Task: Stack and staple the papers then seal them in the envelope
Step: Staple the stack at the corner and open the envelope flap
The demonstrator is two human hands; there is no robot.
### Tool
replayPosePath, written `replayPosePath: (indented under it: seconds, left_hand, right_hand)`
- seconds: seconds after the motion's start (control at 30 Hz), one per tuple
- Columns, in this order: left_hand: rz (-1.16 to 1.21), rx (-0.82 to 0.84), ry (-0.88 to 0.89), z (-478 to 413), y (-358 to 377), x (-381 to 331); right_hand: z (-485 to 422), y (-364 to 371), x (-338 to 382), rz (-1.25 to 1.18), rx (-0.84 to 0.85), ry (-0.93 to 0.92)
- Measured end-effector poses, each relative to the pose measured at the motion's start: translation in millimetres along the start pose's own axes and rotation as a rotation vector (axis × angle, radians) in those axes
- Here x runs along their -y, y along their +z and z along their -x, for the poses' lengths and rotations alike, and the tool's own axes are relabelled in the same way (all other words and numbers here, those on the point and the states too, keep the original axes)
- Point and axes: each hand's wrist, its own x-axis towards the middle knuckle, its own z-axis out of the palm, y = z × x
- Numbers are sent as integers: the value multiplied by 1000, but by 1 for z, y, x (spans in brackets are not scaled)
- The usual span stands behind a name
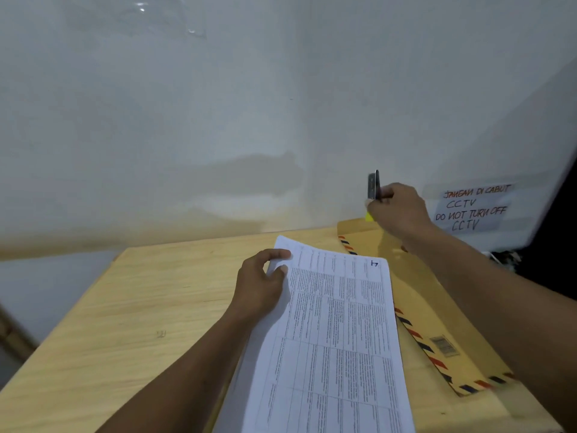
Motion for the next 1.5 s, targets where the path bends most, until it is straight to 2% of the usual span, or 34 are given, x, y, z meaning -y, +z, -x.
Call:
replayPosePath:
  seconds: [0.07, 0.2, 0.3, 0.5, 0.7, 0.93, 1.17, 1.5]
  left_hand:
    - [25, -4, 21, 0, 1, -2]
    - [78, 1, 63, 0, 0, -8]
    - [119, -23, 69, 1, -1, -12]
    - [104, -70, 84, 2, -1, -10]
    - [87, -94, 118, 1, -6, -14]
    - [132, -118, 114, 2, -3, -16]
    - [157, -120, 80, 1, -9, -13]
    - [124, -132, 69, 1, -9, -13]
  right_hand:
    - [-1, 8, 14, -231, 124, 55]
    - [12, 39, 26, -98, 230, -53]
    - [25, 60, 21, -152, 321, -31]
    - [33, 68, 17, -150, 274, -48]
    - [26, 65, 31, -389, 342, 8]
    - [23, 77, 46, -352, 434, 7]
    - [23, 80, 51, -485, 511, 63]
    - [25, 83, 49, -455, 522, 7]
